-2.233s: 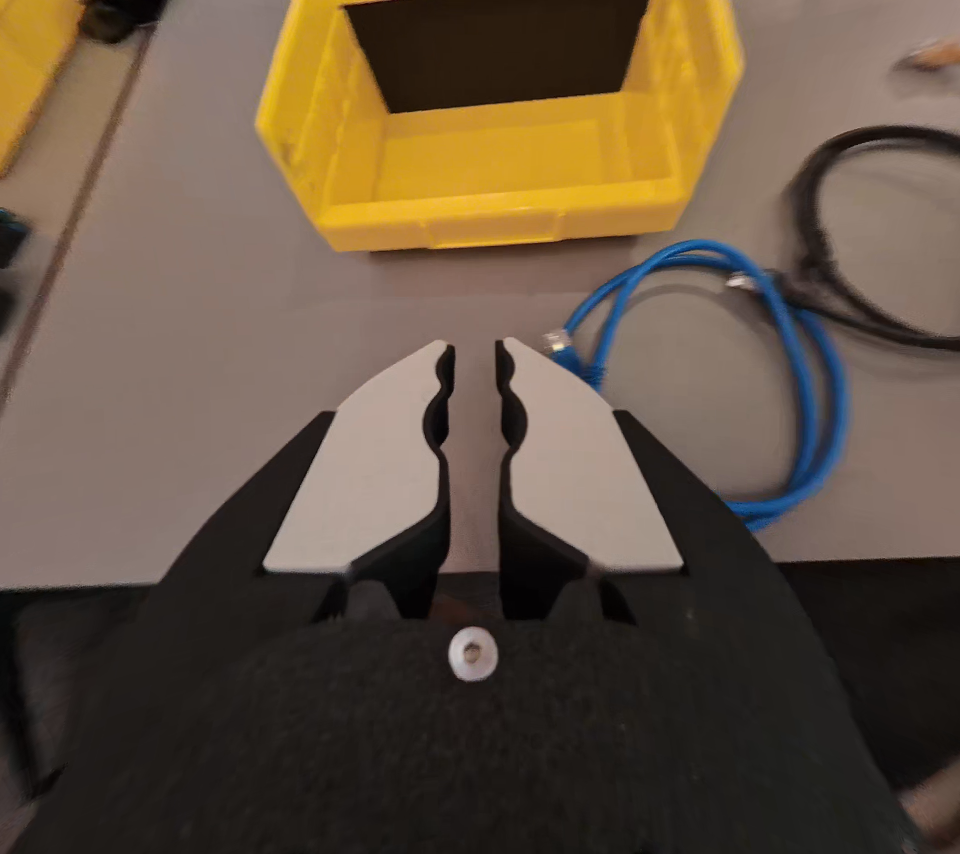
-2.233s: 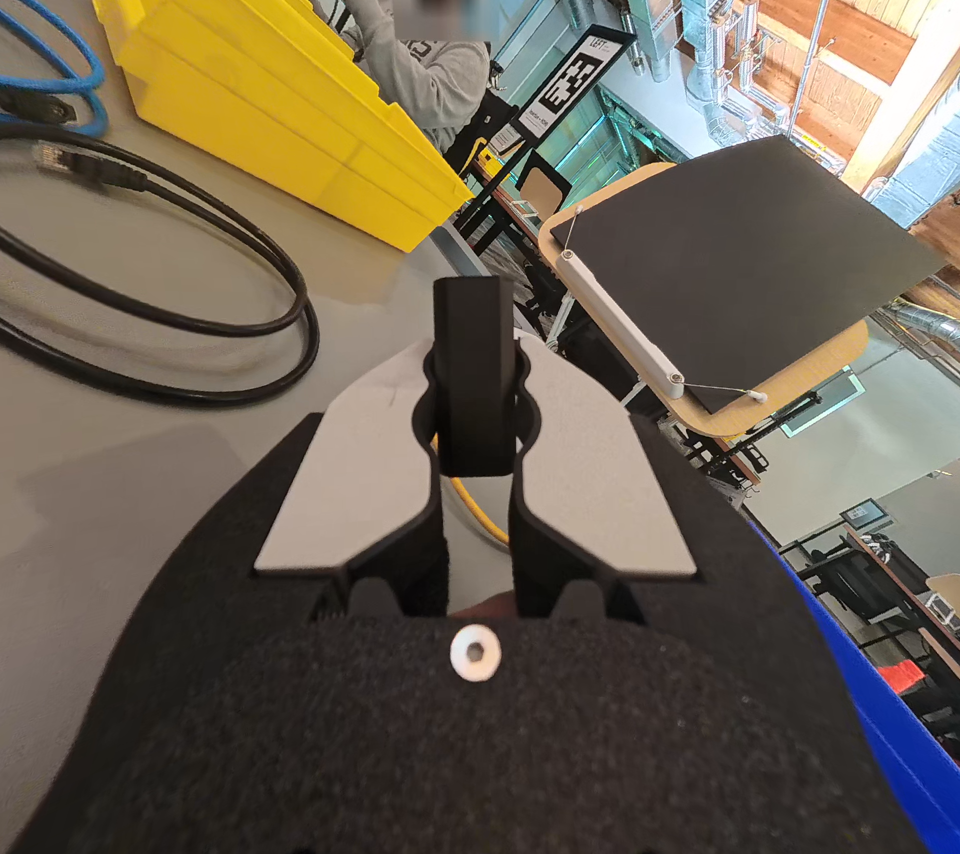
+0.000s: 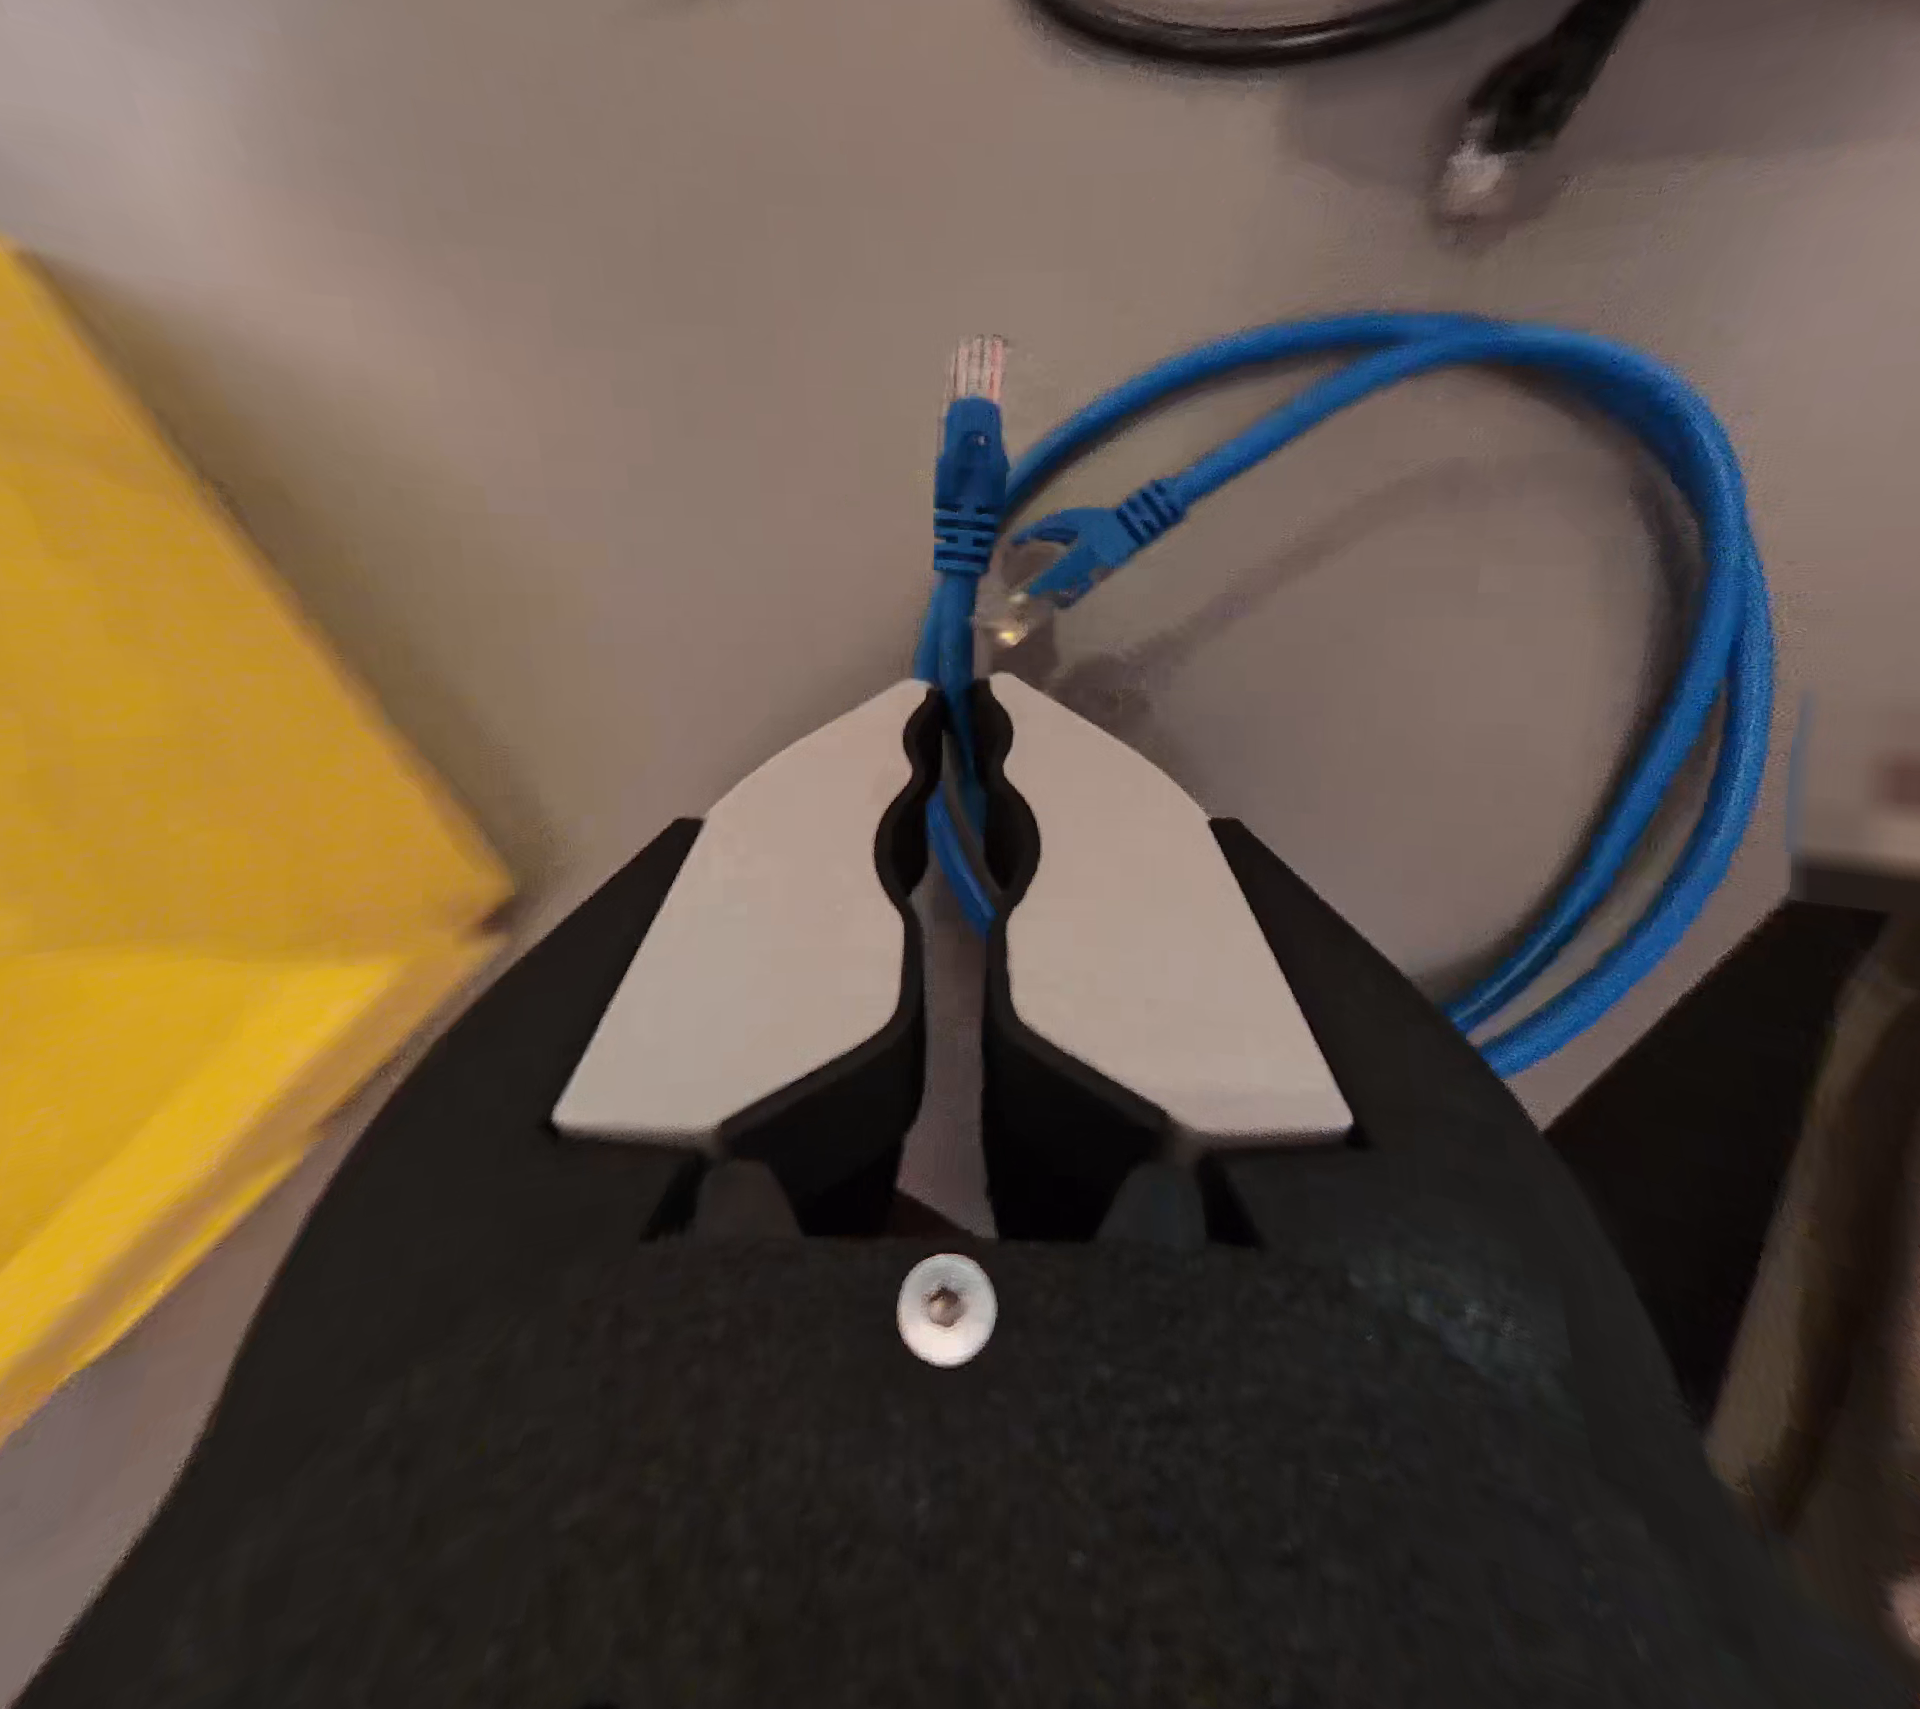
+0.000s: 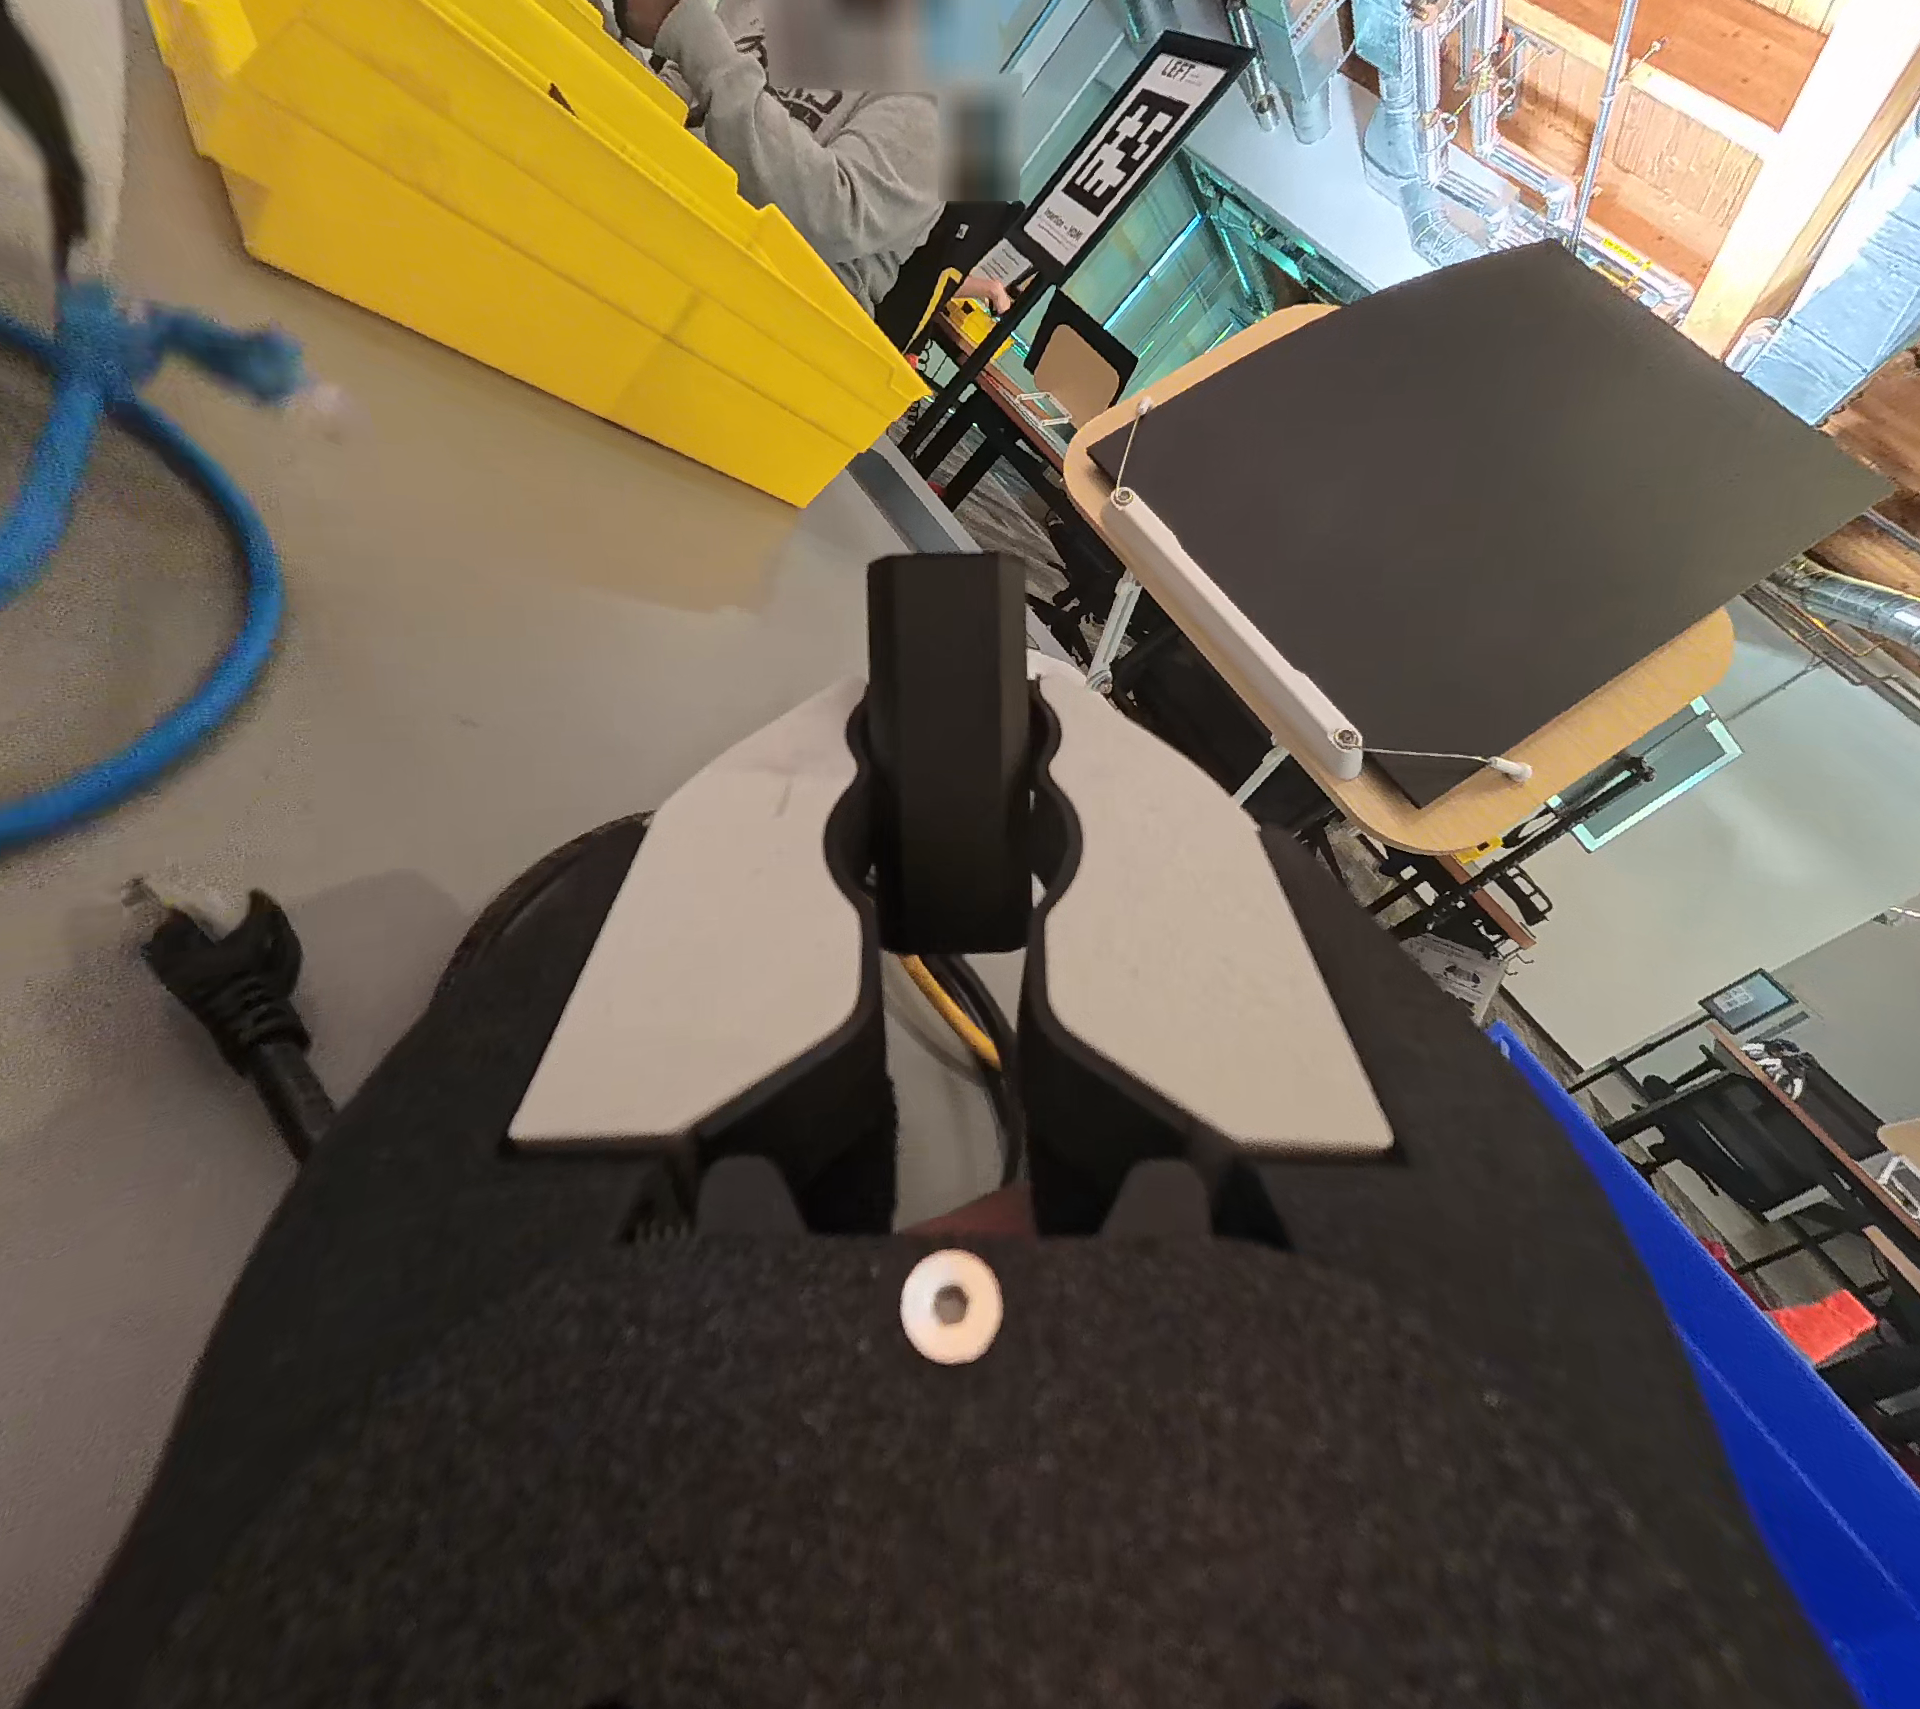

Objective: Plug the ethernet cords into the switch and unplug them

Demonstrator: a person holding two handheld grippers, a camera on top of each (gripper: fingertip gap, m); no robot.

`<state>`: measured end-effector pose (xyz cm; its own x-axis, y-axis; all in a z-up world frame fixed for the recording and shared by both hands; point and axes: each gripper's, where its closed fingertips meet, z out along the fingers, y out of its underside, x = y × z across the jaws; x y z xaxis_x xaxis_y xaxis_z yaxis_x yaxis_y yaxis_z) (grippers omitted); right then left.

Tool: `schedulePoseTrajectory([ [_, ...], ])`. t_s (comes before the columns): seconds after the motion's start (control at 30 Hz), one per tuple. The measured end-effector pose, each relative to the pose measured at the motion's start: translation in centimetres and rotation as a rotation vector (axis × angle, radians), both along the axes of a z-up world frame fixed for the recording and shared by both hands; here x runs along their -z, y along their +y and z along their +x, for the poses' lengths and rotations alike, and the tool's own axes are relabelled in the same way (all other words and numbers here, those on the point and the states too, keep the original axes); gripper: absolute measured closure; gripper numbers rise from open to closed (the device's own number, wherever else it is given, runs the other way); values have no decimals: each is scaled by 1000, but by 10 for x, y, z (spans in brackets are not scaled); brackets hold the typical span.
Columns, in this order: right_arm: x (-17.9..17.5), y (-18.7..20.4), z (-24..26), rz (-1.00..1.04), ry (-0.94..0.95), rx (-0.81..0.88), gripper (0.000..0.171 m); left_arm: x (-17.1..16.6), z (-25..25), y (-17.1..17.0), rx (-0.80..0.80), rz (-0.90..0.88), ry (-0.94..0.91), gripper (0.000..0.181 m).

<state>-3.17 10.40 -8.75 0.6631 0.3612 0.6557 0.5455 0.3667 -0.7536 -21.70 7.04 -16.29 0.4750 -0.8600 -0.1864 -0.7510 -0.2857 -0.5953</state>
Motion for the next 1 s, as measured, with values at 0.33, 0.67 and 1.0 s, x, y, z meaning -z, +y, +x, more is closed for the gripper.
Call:
schedulePoseTrajectory([
  [0.33,0,-2,-3,10,-15,-5,146,-113,-28,16,-20,389,186,177],
  [0.67,4,-2,-5,-6,-26,-14,146,21,14,-4,60,-56,-12,176],
  [1.0,4,-1,-5,-10,-27,-16,146,14,24,-3,202,132,-170,160],
])
